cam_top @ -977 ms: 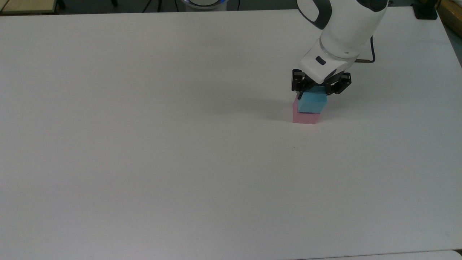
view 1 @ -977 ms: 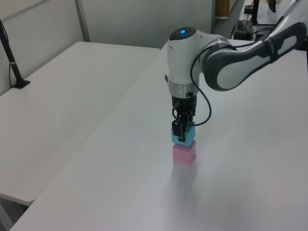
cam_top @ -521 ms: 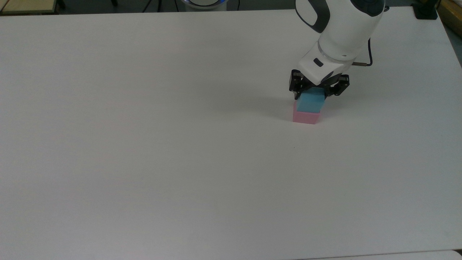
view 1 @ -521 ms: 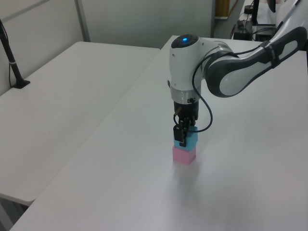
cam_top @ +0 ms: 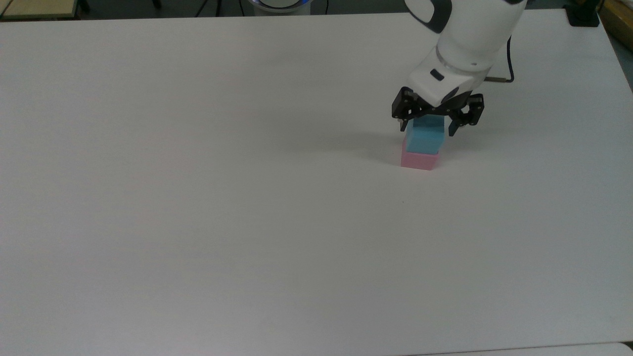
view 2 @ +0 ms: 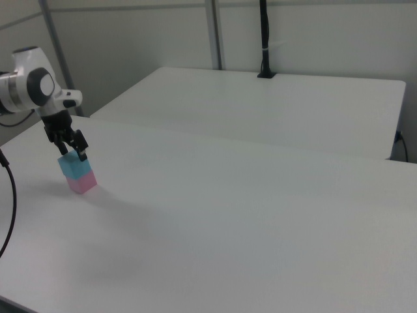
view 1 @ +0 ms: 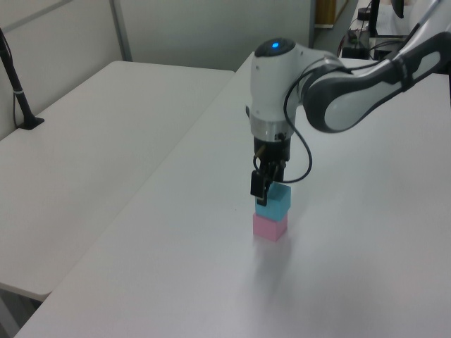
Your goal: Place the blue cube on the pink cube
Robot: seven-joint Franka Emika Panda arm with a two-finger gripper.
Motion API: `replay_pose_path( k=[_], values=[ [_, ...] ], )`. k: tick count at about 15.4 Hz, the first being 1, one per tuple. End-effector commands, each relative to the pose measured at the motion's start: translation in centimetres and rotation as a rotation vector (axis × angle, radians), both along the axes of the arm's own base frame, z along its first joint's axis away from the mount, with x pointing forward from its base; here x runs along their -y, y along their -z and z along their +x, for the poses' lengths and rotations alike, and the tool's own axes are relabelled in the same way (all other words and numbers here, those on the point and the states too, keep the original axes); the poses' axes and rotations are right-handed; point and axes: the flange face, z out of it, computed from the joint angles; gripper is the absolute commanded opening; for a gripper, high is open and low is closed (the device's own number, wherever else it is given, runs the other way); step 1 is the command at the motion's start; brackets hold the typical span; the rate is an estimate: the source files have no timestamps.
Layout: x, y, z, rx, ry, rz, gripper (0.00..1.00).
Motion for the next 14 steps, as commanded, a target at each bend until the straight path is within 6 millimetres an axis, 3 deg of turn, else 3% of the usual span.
replay_pose_path(
  k=[1, 6, 7, 9, 12, 14],
  values=[
    [1.2, -5.4, -2.3, 0.013, -0.03, -0.021, 1.0],
    [3.6, -13.9, -4.5, -0.029, -0.085, -0.046, 1.0],
    [4.9, -16.5, -5.2, -0.023, -0.086, -0.037, 1.0],
    [6.6, -19.1, -5.9, -0.024, -0.099, -0.005, 1.0],
    [9.3, -21.3, -6.7, -0.045, -0.135, -0.004, 1.0],
    [13.1, -21.9, -6.5, -0.076, -0.155, -0.016, 1.0]
  ],
)
